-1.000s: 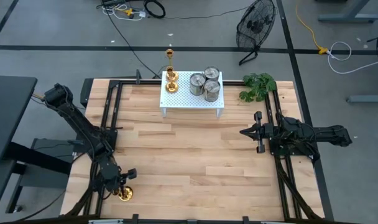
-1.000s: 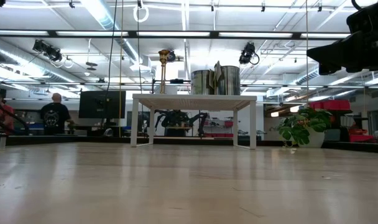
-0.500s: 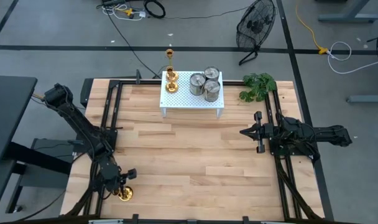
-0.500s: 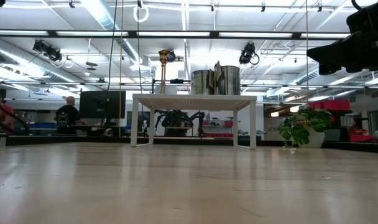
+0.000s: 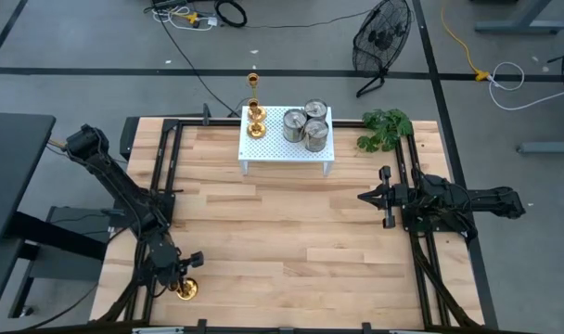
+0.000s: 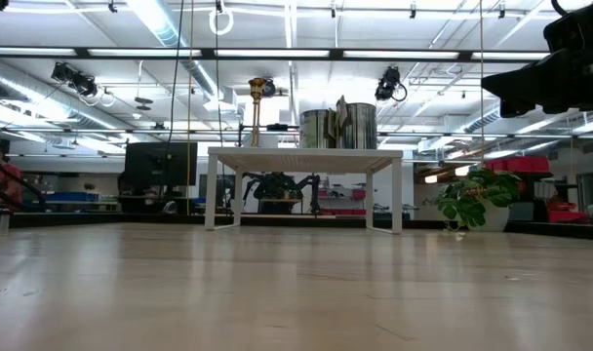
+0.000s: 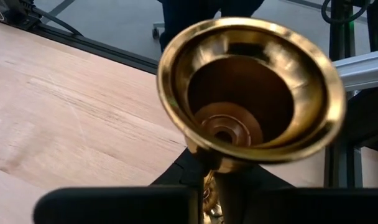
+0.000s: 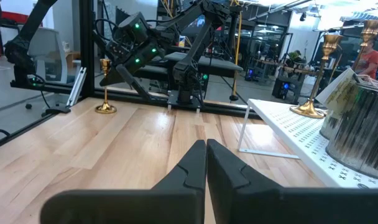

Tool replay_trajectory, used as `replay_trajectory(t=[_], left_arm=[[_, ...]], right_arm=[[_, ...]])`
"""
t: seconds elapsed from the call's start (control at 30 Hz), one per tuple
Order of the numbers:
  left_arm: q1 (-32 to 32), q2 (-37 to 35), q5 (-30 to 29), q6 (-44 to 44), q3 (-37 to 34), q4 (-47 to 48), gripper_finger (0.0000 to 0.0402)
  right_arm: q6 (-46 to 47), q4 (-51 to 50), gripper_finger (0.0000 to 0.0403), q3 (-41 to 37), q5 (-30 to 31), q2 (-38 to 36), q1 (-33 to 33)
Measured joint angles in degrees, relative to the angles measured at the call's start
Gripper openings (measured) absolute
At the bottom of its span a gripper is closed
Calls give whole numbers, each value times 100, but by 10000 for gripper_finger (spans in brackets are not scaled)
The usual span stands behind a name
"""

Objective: Pick & Place candle stick holders
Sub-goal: Put the candle holder aligned with the other candle holder on the shelf

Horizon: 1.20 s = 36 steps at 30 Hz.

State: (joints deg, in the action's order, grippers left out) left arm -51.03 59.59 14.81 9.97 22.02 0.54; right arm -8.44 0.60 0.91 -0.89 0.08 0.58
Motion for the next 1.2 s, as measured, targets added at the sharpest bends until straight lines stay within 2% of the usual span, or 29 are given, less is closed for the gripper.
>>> replay_trajectory(t=[0.17, 0.37, 1.2], left_arm=[[0, 0, 4, -5, 0, 11, 44], [0, 0, 0, -3, 0, 1, 21], [24, 0, 0, -190, 8, 4, 22]], right_arm=[[-1, 0, 17, 2, 0, 2, 0], [1, 0, 17, 0, 0, 2, 0], [0, 0, 17, 0, 0, 1, 0]])
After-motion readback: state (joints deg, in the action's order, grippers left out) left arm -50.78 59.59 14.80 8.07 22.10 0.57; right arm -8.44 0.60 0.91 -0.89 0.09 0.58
